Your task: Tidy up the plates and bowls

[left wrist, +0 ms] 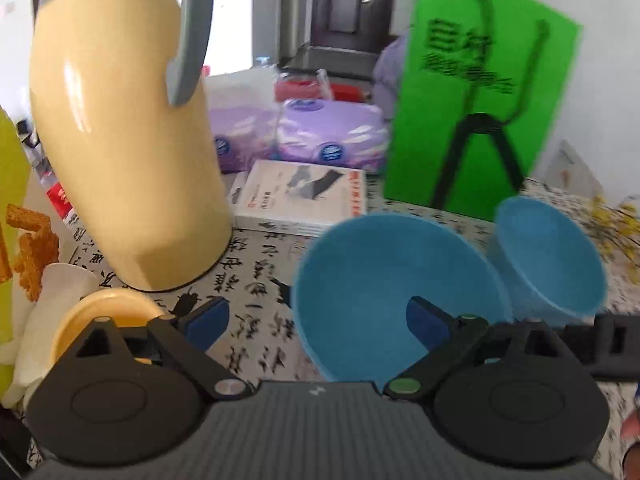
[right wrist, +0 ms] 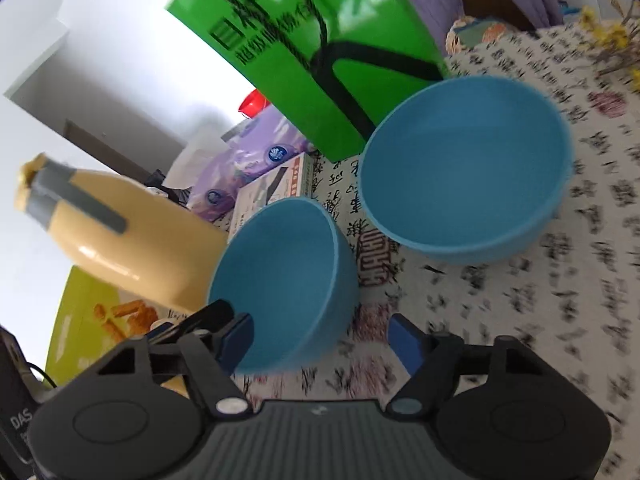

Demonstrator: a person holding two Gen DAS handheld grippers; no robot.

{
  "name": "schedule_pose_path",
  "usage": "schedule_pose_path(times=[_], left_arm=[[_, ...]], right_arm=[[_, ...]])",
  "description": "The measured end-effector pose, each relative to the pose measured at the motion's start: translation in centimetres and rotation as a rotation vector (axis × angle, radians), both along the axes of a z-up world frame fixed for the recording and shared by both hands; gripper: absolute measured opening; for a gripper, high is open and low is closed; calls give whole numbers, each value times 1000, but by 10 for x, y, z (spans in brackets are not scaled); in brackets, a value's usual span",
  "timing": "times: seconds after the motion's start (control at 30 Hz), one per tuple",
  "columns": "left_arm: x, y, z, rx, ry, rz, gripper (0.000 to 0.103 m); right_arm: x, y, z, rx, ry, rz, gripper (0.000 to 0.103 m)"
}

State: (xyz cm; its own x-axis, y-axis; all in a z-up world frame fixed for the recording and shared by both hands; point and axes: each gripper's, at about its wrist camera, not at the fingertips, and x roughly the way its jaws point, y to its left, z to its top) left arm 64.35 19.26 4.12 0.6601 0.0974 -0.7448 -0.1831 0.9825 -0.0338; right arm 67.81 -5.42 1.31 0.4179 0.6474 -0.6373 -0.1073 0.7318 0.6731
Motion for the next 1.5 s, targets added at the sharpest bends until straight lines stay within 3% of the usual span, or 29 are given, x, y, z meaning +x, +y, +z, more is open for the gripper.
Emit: schedule_pose_path(times=[0.1,0.17,0.2,0.27,0.37,0.67,0.8,1.03,1.5], left_arm=[[12,3,-8,0,8,-7,75],[16,4,-14,-27,31,-24,47],[18,5,-17,-43,43,-23,39],[19,6,-22,-42,82,-4,23],[11,9,-28,-79,120,8,10],[-54,-27,-10,-83,106,-11,10],[-79,-52,-8,-120,131,-15,10],[-106,-122,-16,-194,154,-73,11],[-130,-281,-30,-296,192,-278,16]], right_arm=[[14,9,-10,-7,5,-1,46],[18,13,-16,-18,2,-5,37],[20,13,-18,-31,-2,-5,26],[19,14,-20,-54,-21,6,22],[14,10,-23,-69,-16,19,15],[-36,-21,-27,-81,22,41,7],[-62,-48,-20,-91,10,38,7],[-95,-126,-16,-135,18,-19,7],[-140,-307,-27,-165,67,-189,8]])
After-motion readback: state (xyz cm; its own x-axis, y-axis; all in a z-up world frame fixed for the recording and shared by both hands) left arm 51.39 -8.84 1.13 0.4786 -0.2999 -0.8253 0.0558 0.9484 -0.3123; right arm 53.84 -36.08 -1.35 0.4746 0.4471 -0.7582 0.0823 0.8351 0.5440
